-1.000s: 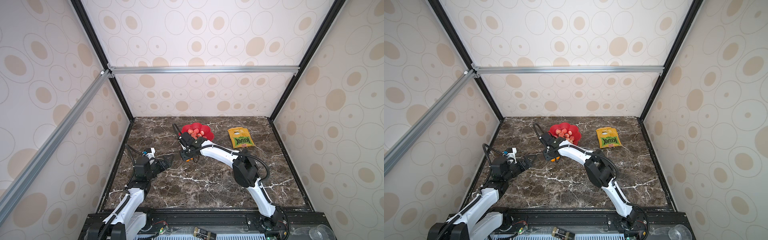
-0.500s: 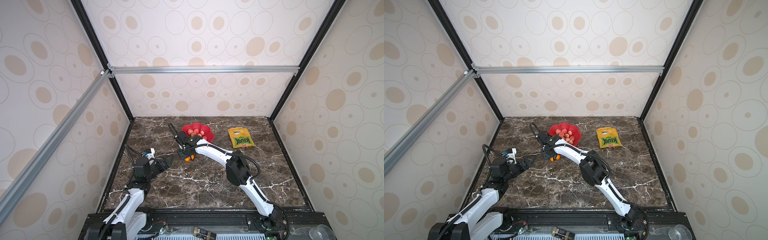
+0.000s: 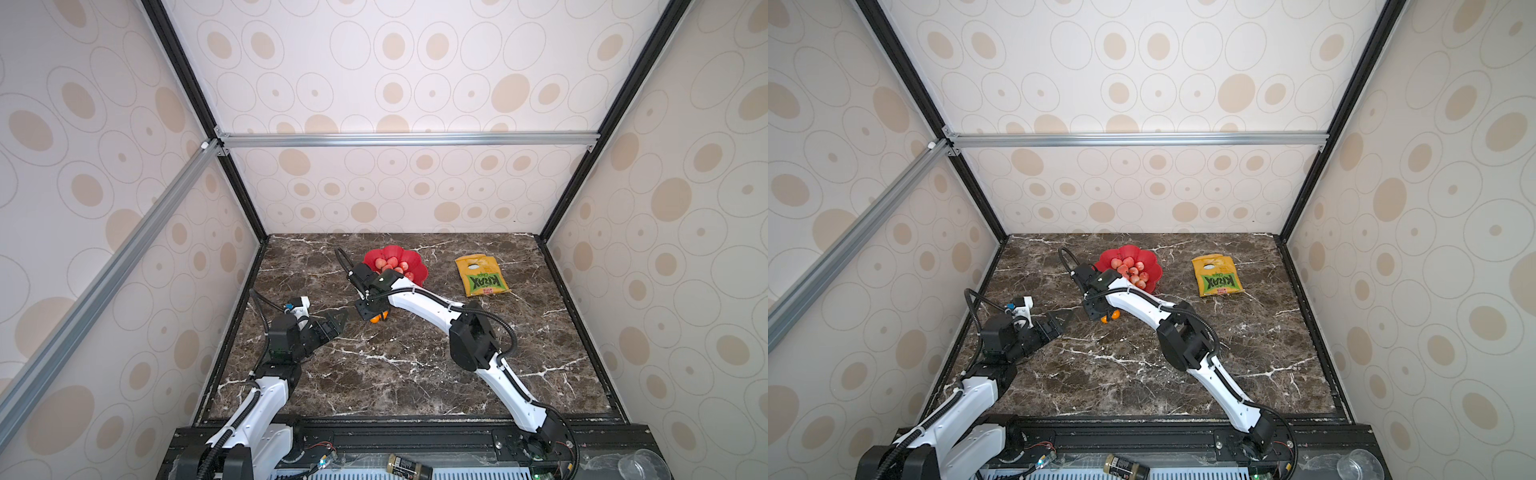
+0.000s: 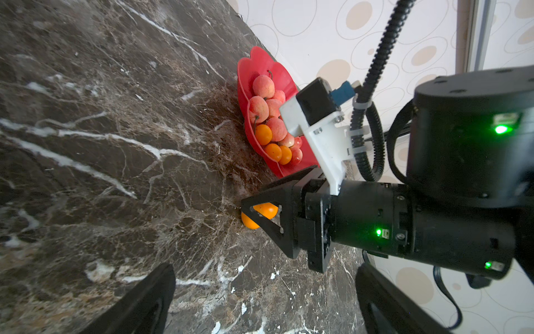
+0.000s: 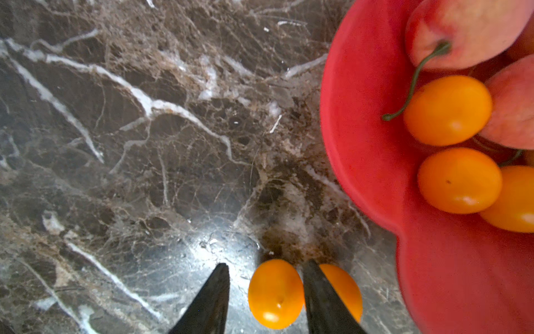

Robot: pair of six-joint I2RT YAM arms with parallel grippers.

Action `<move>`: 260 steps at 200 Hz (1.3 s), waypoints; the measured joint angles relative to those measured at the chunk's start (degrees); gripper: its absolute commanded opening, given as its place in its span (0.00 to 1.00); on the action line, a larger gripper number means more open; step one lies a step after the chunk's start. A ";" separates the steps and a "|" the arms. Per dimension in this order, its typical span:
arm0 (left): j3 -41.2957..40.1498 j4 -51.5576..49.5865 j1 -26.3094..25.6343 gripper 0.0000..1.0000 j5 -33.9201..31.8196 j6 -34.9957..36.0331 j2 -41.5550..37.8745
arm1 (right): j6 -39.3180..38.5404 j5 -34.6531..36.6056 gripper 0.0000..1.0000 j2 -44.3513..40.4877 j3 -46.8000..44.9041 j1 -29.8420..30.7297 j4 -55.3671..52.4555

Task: Arrange fruit in a fruit bowl
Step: Pick up the fruit from the center of the table.

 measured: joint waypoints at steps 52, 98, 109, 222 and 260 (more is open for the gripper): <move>0.00 0.00 0.09 0.98 0.15 0.02 0.00 | -0.20 0.00 0.45 0.11 0.13 0.00 -0.98; 0.00 -0.02 0.09 0.98 0.17 0.02 0.00 | -0.24 -0.15 0.45 1.81 1.29 0.00 -1.88; 0.00 -0.02 0.13 0.98 0.17 0.02 0.00 | -0.24 -0.17 0.45 2.21 1.29 0.00 -2.23; 0.00 0.00 0.20 0.98 0.37 0.02 0.35 | -0.39 -0.20 0.44 2.78 1.62 0.00 -4.22; 0.00 0.00 0.20 0.98 0.39 0.02 0.46 | -0.39 -0.20 0.43 2.78 1.70 0.00 -4.50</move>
